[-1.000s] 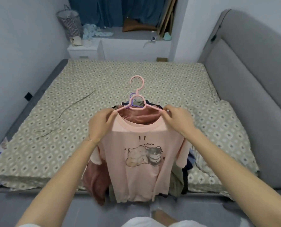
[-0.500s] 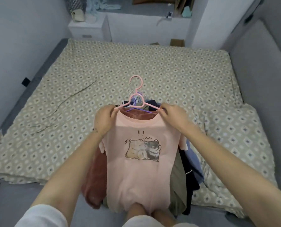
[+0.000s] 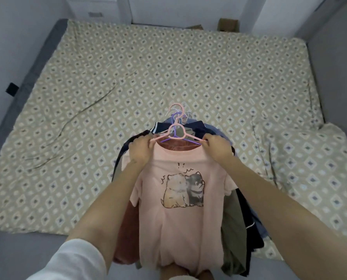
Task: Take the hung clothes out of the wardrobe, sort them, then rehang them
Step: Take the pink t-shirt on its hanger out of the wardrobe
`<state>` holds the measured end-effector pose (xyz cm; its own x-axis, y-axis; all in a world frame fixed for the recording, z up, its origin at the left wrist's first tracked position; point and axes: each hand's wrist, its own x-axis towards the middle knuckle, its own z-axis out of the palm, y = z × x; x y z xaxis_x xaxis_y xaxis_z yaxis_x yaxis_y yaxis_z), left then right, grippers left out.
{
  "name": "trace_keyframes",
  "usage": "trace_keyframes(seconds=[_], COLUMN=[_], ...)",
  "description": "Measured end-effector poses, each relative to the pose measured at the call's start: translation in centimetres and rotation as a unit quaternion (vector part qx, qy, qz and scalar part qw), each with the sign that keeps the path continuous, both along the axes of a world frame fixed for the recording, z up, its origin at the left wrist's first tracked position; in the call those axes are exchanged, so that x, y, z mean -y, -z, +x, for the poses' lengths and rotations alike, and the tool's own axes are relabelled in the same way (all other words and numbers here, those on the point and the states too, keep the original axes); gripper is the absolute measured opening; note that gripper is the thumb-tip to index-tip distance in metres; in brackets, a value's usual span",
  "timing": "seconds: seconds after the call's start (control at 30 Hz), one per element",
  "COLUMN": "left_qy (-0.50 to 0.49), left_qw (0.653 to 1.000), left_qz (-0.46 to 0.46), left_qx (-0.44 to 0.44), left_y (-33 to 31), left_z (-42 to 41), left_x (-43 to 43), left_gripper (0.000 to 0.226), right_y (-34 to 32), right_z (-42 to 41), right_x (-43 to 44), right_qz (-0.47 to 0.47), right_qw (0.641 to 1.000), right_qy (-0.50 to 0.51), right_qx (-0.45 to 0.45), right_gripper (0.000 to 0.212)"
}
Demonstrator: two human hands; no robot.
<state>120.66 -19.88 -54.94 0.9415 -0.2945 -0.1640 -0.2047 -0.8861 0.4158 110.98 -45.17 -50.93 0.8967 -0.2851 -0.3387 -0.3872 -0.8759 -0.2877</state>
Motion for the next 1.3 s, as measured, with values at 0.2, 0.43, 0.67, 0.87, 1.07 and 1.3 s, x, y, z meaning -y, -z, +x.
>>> trace_keyframes(seconds=[0.2,0.43,0.67,0.87,1.07,1.3], left_qy=[0.014,0.006,-0.005,-0.105,-0.249,-0.432], left_qw=[1.000,1.000,1.000,0.994,0.967,0.899], left_qz=[0.014,-0.023,0.006,-0.001,0.004,0.035], left_qx=[-0.011,-0.008,-0.007,0.004,0.043,0.059], left_y=[3.8,4.7,2.0,-2.3,-6.0,-9.4], left_z=[1.6,0.9,-3.3,-9.7,-18.2,-31.4], left_x=[0.7,-0.5,-3.7,-7.5,-13.4,-22.0], left_gripper=[0.020,0.037,0.049,0.053,0.057,0.079], right_y=[3.9,6.3,3.9,-1.2,-5.3,-9.0], right_z=[0.8,-0.5,-1.0,0.3,-0.2,-5.9], right_x=[0.6,-0.9,-4.9,-9.4,-16.4,-29.2], right_qz=[0.003,-0.016,-0.027,-0.035,-0.038,0.019], right_qw=[1.000,0.998,0.990,0.969,0.936,0.854], right_qy=[0.015,-0.021,-0.095,-0.194,-0.326,-0.493], right_qx=[0.002,0.065,0.101,0.147,0.131,0.165], right_gripper=[0.024,0.041,0.055,0.057,0.062,0.063])
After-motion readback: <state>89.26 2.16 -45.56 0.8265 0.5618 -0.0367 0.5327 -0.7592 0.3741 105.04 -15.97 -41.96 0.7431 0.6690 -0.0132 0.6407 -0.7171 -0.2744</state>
